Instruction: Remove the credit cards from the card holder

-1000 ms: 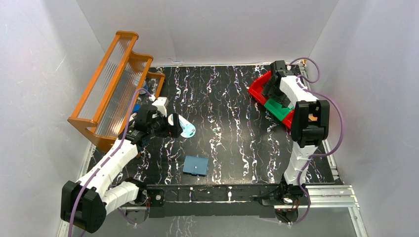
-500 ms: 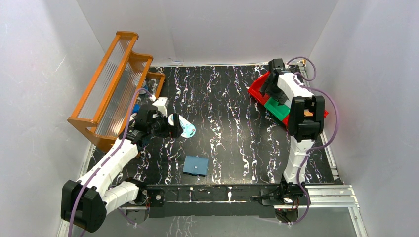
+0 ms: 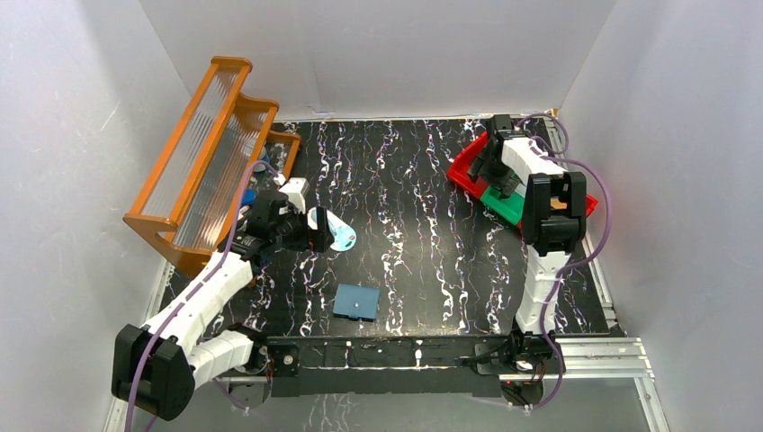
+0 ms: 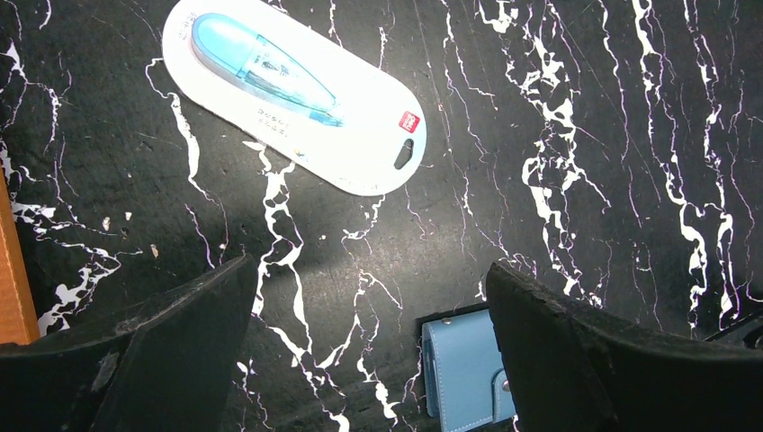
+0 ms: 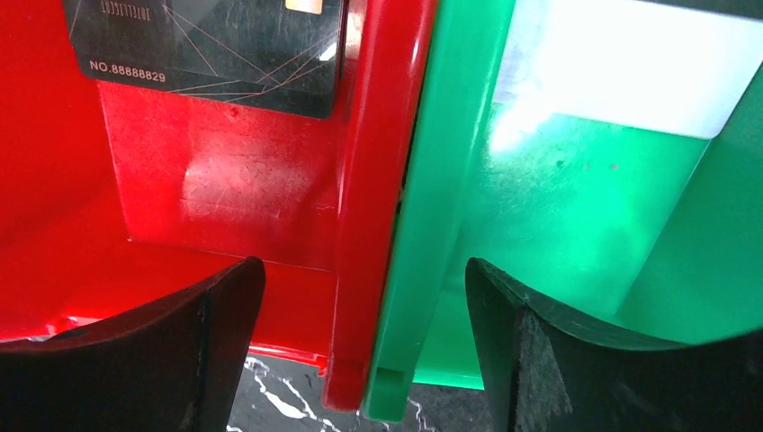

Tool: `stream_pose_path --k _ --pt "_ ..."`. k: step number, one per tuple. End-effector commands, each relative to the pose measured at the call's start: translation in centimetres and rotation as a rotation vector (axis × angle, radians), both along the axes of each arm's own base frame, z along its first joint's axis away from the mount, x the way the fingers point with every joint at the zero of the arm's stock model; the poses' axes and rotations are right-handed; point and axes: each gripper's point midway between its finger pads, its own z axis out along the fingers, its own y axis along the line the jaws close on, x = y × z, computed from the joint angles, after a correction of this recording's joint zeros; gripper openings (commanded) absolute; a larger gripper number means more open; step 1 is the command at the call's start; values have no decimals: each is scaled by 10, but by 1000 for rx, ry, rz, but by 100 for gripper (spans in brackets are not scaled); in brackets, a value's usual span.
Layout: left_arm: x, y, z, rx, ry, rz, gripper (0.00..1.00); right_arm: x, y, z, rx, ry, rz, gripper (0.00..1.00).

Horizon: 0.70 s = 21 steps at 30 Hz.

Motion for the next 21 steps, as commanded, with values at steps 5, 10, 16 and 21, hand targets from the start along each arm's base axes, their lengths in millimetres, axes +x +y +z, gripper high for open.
stream_pose_path --k 5,10,16,21 --pt "0 -6 3 -14 10 -22 98 -19 47 26 45 -37 122 88" --pt "0 -6 1 -12 16 -21 98 -38 80 15 34 -6 192 88" --pt "0 -5 -2 -5 28 -17 98 -65 134 2 12 28 310 88" --pt "-1 -7 -5 -9 44 -19 98 -88 178 -3 -17 46 420 88"
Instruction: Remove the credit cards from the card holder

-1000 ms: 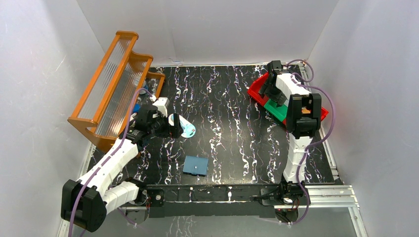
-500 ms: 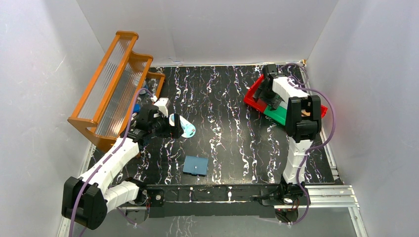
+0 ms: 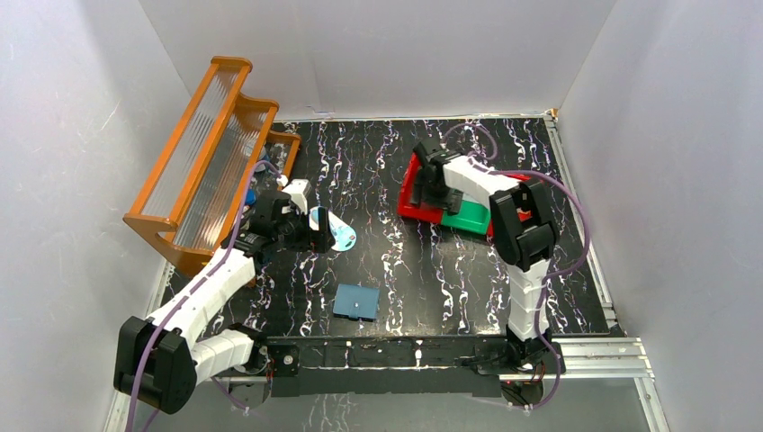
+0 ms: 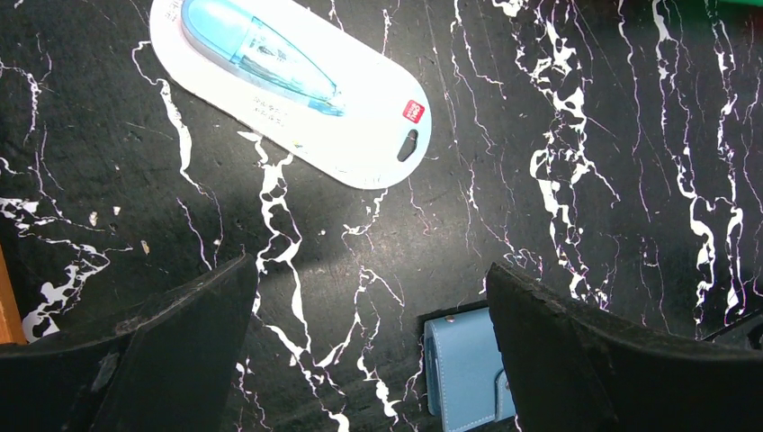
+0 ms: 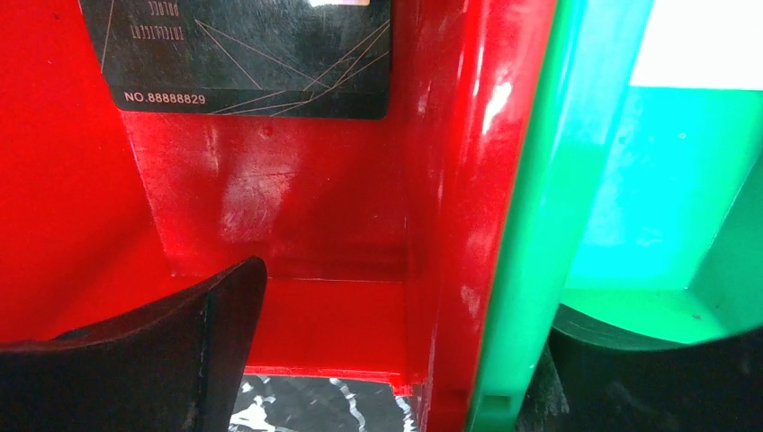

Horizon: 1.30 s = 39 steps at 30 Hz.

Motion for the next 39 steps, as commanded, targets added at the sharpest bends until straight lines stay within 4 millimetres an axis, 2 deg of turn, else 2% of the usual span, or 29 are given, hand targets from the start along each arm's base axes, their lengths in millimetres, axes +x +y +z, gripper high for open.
stream_pose_path --k 1,9,13,16,19,22,24,32,39 --pt "0 -5 4 -17 10 -13 98 -22 42 5 -3 -5 86 88" --pt "0 -8 0 -22 35 -14 98 -66 114 6 61 7 234 88" --pt "0 -7 -1 -17 41 -9 98 -74 144 15 123 3 292 88" --pt "0 -2 -4 2 51 15 98 -74 154 31 166 -23 324 89" --pt "2 13 -12 62 71 94 98 -72 156 55 205 -80 350 90" --pt "5 27 -16 124 89 169 98 -75 147 72 204 -126 352 90" --pt "7 27 -18 124 102 183 98 -80 139 80 201 -142 352 91" --pt "30 -5 -24 2 196 207 98 -114 107 102 249 -195 345 90" --pt "58 19 -63 183 314 426 98 -145 107 114 441 -227 326 90"
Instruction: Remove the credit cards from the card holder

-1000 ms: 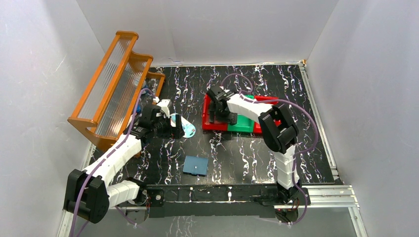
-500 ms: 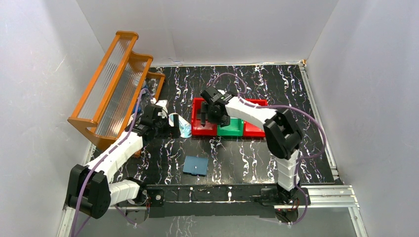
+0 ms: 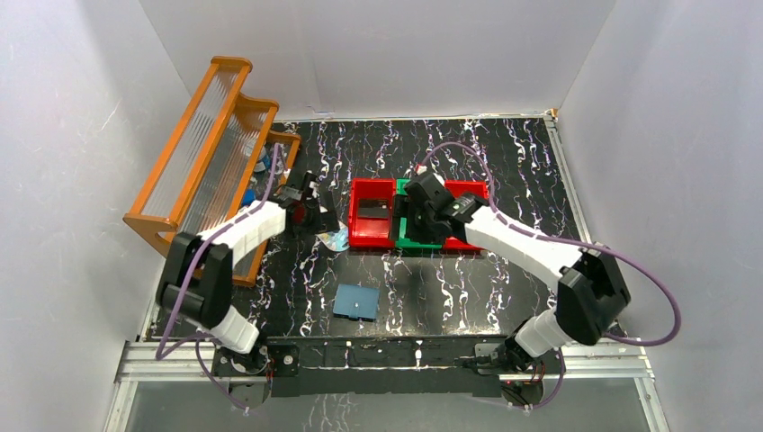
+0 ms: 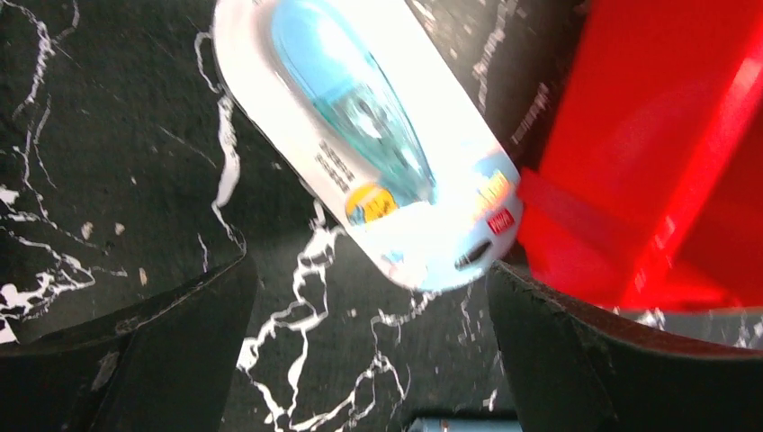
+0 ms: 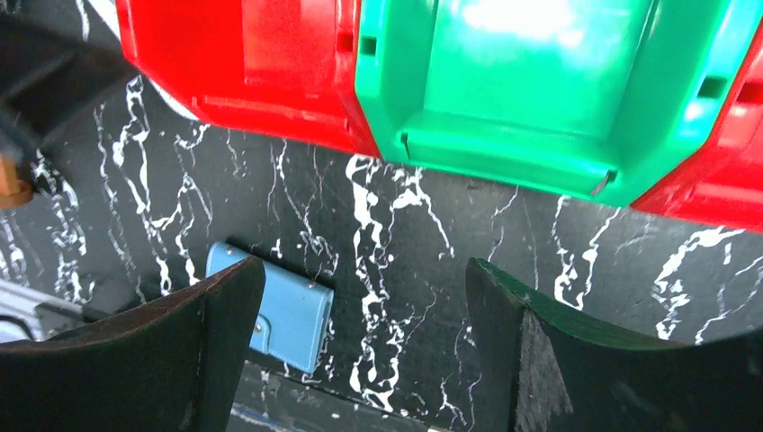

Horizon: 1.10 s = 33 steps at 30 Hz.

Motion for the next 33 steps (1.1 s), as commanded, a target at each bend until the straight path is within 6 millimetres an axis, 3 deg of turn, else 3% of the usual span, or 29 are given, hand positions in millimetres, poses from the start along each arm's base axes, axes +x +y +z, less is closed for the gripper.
stream_pose_path --k 1,5,9,17,19,22,26,33 --pt "16 19 -13 134 64 134 98 -7 13 20 173 -33 -11 90" --pt "25 33 -31 261 112 131 98 -16 13 21 209 -13 -7 89" --pt "21 51 -42 381 167 107 98 -28 23 13 248 13 86 85" --pt "22 83 -28 509 160 121 98 -66 55 -10 231 56 321 78" --pt "24 81 -21 497 150 102 98 -76 64 -19 201 61 379 78" --pt "28 61 -10 395 137 24 96 -88 78 -27 164 58 459 79" --pt "26 43 19 276 74 -18 97 -102 98 -44 119 75 543 80" --pt "0 38 56 170 -38 -25 98 -116 102 -82 -3 147 597 82"
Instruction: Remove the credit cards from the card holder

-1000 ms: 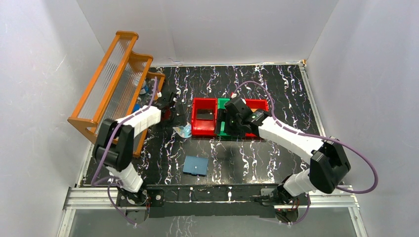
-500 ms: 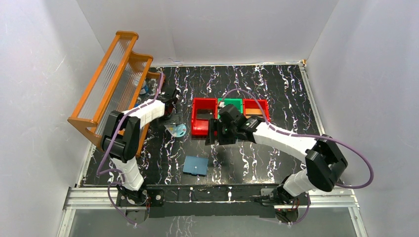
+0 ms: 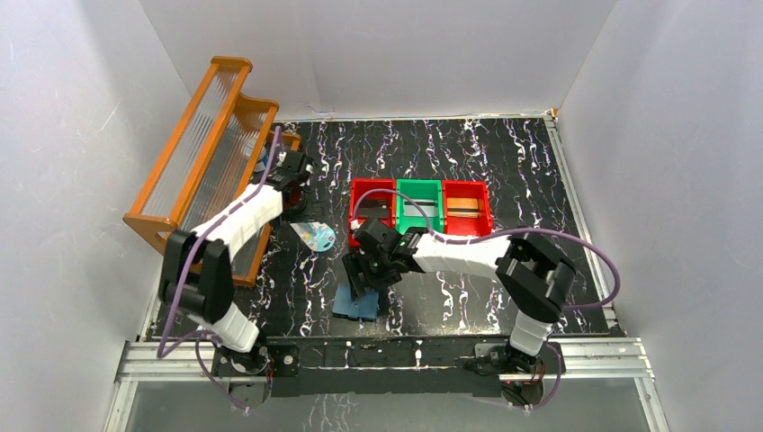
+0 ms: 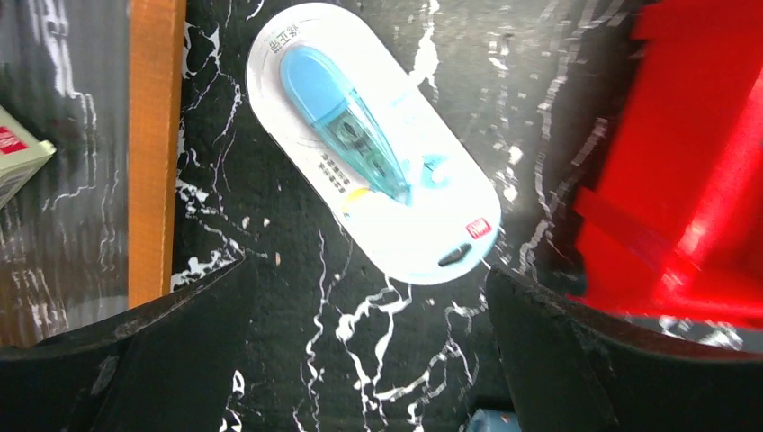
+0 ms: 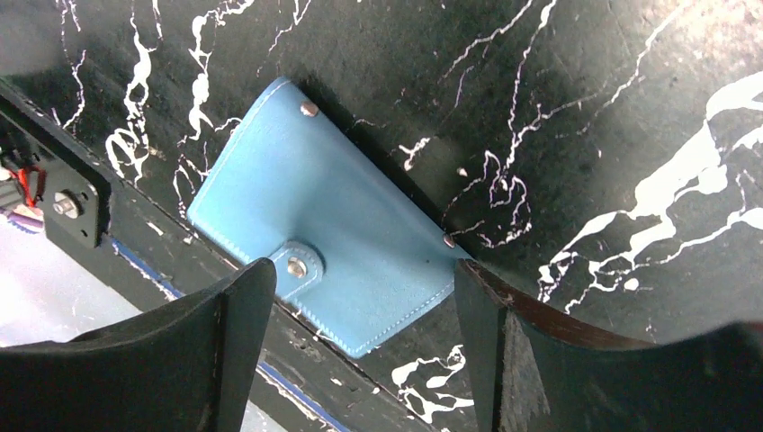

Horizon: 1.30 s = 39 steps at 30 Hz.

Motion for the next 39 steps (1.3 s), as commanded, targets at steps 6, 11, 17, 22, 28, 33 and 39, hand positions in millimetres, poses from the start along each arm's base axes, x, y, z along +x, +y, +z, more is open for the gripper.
stream_pose_path --k 6,11,17,22,28,33,39 --pt "-43 6 35 -99 -107 15 98 -7 -26 -34 -253 -44 2 79" --pt "-58 5 33 -133 -101 22 98 -3 -67 -48 -445 -76 -179 70" --pt "-84 -23 15 -289 26 -25 98 -6 -118 -37 -496 -107 -506 70" --pt "-93 -52 11 -456 54 -71 99 -3 -163 -6 -368 -164 -815 72" --pt "-87 -48 23 -452 -19 -62 98 71 -168 87 -5 -405 -897 90" --pt "-82 -26 27 -370 -89 50 98 97 -139 108 128 -298 -763 94" --pt "-77 -12 40 -326 -158 103 98 110 -93 101 123 -234 -588 97"
